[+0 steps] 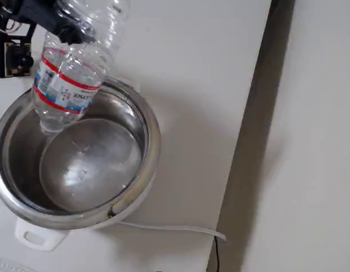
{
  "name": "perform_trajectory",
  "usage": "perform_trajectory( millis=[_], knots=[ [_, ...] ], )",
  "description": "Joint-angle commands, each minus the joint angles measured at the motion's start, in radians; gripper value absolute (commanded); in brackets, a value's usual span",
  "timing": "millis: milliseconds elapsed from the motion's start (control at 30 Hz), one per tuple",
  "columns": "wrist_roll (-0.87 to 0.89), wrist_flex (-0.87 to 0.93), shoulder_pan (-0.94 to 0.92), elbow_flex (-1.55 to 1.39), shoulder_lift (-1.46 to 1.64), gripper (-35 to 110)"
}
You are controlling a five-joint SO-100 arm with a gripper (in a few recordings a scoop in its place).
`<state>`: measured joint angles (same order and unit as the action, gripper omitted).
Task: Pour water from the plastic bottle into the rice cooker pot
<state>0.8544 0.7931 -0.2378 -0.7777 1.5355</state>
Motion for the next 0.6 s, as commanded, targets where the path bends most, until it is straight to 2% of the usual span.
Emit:
perform_trajectory(
  millis=[0, 367, 567],
  knots=[
    [0.018, -0.034, -0.018, 0.080, 0.035, 10],
    [0.046, -0.041, -0.006, 0.074, 0.029, 10],
    [-0.095, -0.040, 0.012, 0.072, 0.006, 10]
  ],
)
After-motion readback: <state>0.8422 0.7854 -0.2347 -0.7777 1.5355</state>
